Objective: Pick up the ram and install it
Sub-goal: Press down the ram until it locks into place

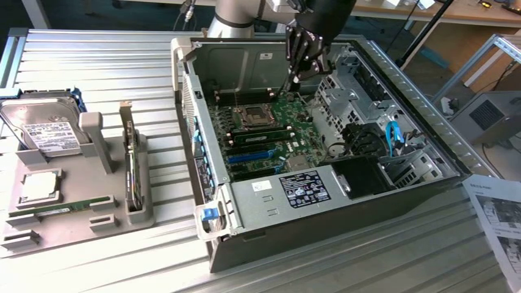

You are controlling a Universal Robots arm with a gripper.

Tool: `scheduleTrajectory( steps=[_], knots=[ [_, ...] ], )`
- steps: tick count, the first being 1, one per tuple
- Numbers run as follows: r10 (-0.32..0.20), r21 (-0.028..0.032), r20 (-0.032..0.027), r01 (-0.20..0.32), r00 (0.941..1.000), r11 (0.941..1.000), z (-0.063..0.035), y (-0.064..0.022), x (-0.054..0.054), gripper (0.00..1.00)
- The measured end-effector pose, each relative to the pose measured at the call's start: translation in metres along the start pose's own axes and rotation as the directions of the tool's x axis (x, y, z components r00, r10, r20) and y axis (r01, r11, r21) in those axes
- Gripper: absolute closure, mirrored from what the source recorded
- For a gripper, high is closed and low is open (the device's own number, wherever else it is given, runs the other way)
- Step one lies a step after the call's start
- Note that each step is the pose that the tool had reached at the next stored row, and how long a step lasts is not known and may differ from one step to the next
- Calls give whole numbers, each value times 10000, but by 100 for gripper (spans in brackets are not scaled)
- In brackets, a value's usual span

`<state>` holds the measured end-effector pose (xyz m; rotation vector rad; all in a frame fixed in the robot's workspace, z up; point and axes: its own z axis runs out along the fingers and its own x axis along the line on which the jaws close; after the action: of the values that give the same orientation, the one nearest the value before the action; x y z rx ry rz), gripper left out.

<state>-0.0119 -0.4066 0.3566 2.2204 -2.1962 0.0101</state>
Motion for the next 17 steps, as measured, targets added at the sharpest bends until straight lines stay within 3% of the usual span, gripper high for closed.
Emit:
scheduleTrajectory(
  steps=[10, 17],
  knots=[
    [-1, 0, 0, 1, 10000, 10000, -2, -211, 2, 89],
    [0, -1, -1, 0, 10000, 10000, -1, -240, 2, 89]
  ],
)
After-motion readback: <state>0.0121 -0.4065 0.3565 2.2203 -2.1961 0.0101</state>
